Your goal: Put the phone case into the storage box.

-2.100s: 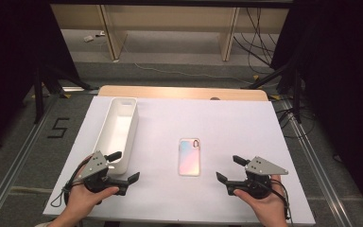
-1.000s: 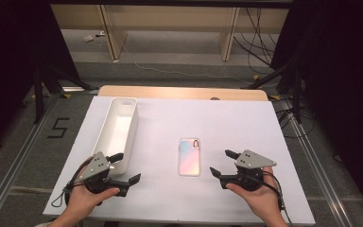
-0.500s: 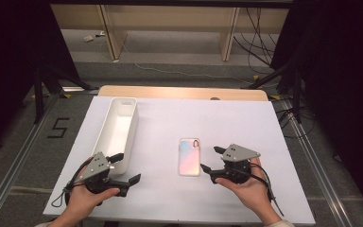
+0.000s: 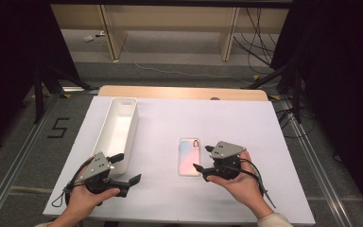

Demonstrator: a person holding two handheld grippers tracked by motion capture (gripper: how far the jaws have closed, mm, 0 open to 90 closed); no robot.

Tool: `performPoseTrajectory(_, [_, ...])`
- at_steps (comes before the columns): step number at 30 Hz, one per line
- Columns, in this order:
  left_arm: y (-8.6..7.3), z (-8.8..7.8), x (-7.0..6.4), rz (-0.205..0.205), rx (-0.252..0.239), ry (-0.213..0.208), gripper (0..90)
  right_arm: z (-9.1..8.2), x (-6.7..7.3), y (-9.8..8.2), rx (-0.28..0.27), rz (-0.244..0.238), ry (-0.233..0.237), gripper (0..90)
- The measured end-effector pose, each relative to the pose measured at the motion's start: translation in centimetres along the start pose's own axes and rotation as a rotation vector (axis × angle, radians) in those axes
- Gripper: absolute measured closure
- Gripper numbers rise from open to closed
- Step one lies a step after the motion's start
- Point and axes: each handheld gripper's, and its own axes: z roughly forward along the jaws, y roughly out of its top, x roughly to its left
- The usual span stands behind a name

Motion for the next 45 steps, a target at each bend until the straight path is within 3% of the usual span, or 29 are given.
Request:
performPoseTrajectory(20, [0.0,0.0,0.0,-0.003,0.0,-0.006,4.0,2.0,0.2,1.4,0.044,-0.039,0.046,28.5])
performPoseTrajectory(23, [0.0,0.0,0.0,-0.003,0.001,-0.007,4.1,2.4,0.2,1.7,0.106,-0.071,0.072,28.3])
performPoseTrajectory(26, [0.0,0.0,0.0,-0.004,0.002,-0.007,4.1,2.7,0.3,1.9,0.127,-0.091,0.075,29.2])
performPoseTrajectory(27, [0.0,0.0,0.0,-0.004,0.002,-0.007,4.2,3.0,0.2,2.2,0.17,-0.116,0.1,29.6])
performPoseTrajectory(29, [0.0,0.0,0.0,-0.002,0.003,-0.007,4.2,3.2,0.3,2.3,0.191,-0.124,0.101,30.1])
performPoseTrajectory(33, [0.0,0.0,0.0,-0.004,0.003,-0.008,4.1,4.1,0.3,2.8,0.296,-0.161,0.156,30.0])
performPoseTrajectory(38, [0.0,0.0,0.0,-0.003,0.002,-0.01,4.2,4.9,0.4,3.0,0.363,-0.201,0.196,30.2])
performPoseTrajectory(45, [0.0,0.0,0.0,-0.004,0.003,-0.009,4.2,6.2,0.8,3.1,0.478,-0.227,0.246,32.1])
